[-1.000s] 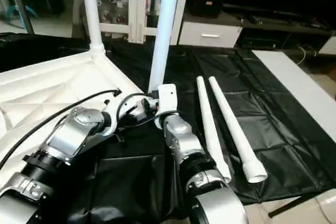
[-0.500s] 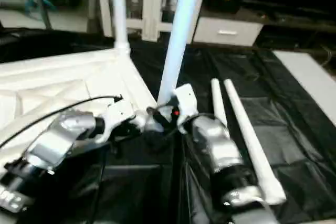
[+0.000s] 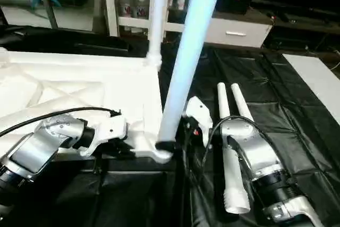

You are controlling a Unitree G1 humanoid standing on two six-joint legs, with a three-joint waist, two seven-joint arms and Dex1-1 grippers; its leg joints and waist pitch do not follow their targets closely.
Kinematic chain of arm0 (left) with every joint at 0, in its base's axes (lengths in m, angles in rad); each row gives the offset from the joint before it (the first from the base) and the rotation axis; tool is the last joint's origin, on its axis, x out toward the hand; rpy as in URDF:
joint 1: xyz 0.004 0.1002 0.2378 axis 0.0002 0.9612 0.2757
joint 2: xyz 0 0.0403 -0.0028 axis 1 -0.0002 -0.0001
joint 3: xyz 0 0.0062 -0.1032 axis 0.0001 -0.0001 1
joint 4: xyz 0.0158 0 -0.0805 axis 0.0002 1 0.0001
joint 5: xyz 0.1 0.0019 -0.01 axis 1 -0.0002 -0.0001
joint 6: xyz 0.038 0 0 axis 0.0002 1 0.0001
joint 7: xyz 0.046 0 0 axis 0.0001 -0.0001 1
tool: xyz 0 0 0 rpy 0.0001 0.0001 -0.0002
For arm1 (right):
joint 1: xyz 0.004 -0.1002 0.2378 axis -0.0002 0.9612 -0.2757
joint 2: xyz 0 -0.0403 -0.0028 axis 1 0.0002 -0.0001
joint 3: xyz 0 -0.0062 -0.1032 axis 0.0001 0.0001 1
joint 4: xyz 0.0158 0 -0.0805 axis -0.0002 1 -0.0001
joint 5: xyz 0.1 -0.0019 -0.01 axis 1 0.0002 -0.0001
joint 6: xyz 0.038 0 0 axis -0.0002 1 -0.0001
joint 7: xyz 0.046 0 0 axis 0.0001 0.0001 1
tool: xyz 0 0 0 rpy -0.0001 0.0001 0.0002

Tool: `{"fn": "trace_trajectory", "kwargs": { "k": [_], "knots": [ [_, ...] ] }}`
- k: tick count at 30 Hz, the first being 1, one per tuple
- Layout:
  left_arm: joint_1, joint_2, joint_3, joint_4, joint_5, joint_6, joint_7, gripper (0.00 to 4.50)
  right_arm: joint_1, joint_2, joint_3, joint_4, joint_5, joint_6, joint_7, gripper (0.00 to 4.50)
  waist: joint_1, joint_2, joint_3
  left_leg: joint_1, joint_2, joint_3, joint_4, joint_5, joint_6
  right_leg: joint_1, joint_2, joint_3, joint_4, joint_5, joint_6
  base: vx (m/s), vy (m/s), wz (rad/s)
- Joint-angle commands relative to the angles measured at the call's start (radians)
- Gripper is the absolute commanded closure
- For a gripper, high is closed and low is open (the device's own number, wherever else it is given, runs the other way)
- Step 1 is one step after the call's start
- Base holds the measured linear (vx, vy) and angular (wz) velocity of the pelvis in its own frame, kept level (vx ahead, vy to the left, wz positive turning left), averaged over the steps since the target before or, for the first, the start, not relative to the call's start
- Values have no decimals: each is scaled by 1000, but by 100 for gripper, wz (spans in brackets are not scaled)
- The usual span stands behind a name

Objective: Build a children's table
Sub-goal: Rotate leg to tighten

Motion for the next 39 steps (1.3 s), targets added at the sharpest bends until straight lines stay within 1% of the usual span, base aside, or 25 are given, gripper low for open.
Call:
{"fn": "trace_trajectory", "kwargs": {
  "k": [1, 2, 5, 8, 9, 12, 16, 17, 21, 22, 25, 27, 30, 33, 34, 36, 39],
  "knots": [
    [22, 8, -56, 1, 7, 4, -49, 450, 7, -29, -1, -8, -17, 13, 21, 7, 0, 13, -55, 12, 23, 2, -69, -235, -3, 41, -47, 43, -69, -223, -169, 0, 0, 0],
    [21, 8, -56, 2, 8, 4, -49, 450, 7, -32, 4, -5, -23, 7, 26, 7, -1, 12, -58, 7, 22, 1, -69, -216, -4, 45, -47, 41, -64, -195, -174, 0, 0, 0],
    [19, 9, -58, 5, 10, 1, -47, 450, 10, -39, 14, 1, -30, 0, 45, 7, -1, 9, -60, 3, 21, 0, -67, -193, -4, 48, -45, 40, -59, -160, -178, 0, 0, 0],
    [19, 10, -60, 8, 11, 0, -45, 450, 13, -45, 23, 8, -40, -13, 55, 7, -1, 9, -62, 4, 20, 1, -64, -173, 0, 48, -44, 39, -54, -125, -187, 0, 0, 0],
    [19, 11, -60, 8, 11, -1, -45, 450, 13, -45, 24, 9, -41, -14, 56, 7, -1, 8, -62, 3, 19, 1, -63, -172, 2, 49, -44, 39, -54, -120, -190, 0, 0, 0],
    [19, 9, -62, 8, 11, -1, -49, 450, 12, -38, 30, 16, -50, -25, 52, 7, -1, 9, -62, 5, 20, 1, -63, -176, 2, 48, -44, 39, -55, -124, -194, 0, 0, 0],
    [19, 8, -64, 8, 11, -1, -50, 450, 12, -23, 33, 23, -60, -27, 48, 7, -1, 10, -62, 4, 20, 0, -63, -183, -1, 50, -45, 39, -55, -138, -190, 0, 0, 0],
    [18, 7, -64, 9, 11, -1, -50, 450, 11, -21, 33, 25, -61, -28, 48, 32, -1, 10, -62, 4, 20, 0, -64, -185, -1, 49, -45, 39, -56, -139, -190, 0, 0, 0],
    [17, 9, -65, 8, 14, -1, -50, 450, 13, -11, 36, 28, -60, -31, 47, 43, -1, 10, -64, 4, 20, 0, -62, -177, -1, 50, -44, 39, -53, -118, -196, 0, 0, 0],
    [18, 9, -65, 8, 14, -1, -49, 450, 13, -10, 35, 28, -60, -31, 47, 69, -1, 10, -64, 4, 20, 1, -62, -172, 0, 50, -44, 39, -52, -110, -198, 0, 0, 0],
    [18, 10, -66, 7, 15, 0, -49, 450, 14, -9, 34, 28, -59, -32, 48, 80, -1, 10, -64, 4, 19, 1, -62, -170, 1, 51, -44, 39, -52, -107, -200, 0, 0, 0],
    [19, 10, -66, 7, 14, 2, -50, 450, 14, -8, 33, 28, -59, -32, 49, 105, -1, 10, -63, 4, 20, 0, -62, -181, -1, 51, -45, 39, -53, -124, -197, 0, 0, 0],
    [22, 13, -67, 4, 14, 4, -53, 450, 14, -5, 32, 30, -60, -33, 52, 126, -2, 9, -63, 4, 20, 0, -62, -186, -1, 50, -44, 39, -53, -127, -196, 0, 0, 0],
    [21, 15, -67, 4, 13, 5, -54, 450, 17, -4, 34, 30, -61, -36, 54, 157, -2, 10, -63, 5, 20, 0, -62, -190, -4, 49, -45, 39, -53, -135, -195, 0, 0, 0],
    [21, 15, -67, 4, 13, 5, -54, 450, 17, -4, 34, 30, -61, -36, 54, 157, -2, 9, -63, 4, 20, 0, -62, -188, -3, 50, -45, 39, -53, -130, -195, 0, 0, 0],
    [21, 15, -67, 3, 13, 6, -55, 450, 19, -4, 35, 30, -61, -36, 55, 173, -1, 9, -64, 5, 20, 0, -61, -184, -2, 50, -45, 39, -52, -126, -195, 0, 0, 0],
    [22, 18, -67, 3, 12, 8, -58, 450, 21, 2, 38, 30, -62, -34, 54, 180, -1, 9, -64, 4, 19, 0, -61, -177, -1, 51, -45, 39, -51, -115, -197, 0, 0, 0]
  ]
}}
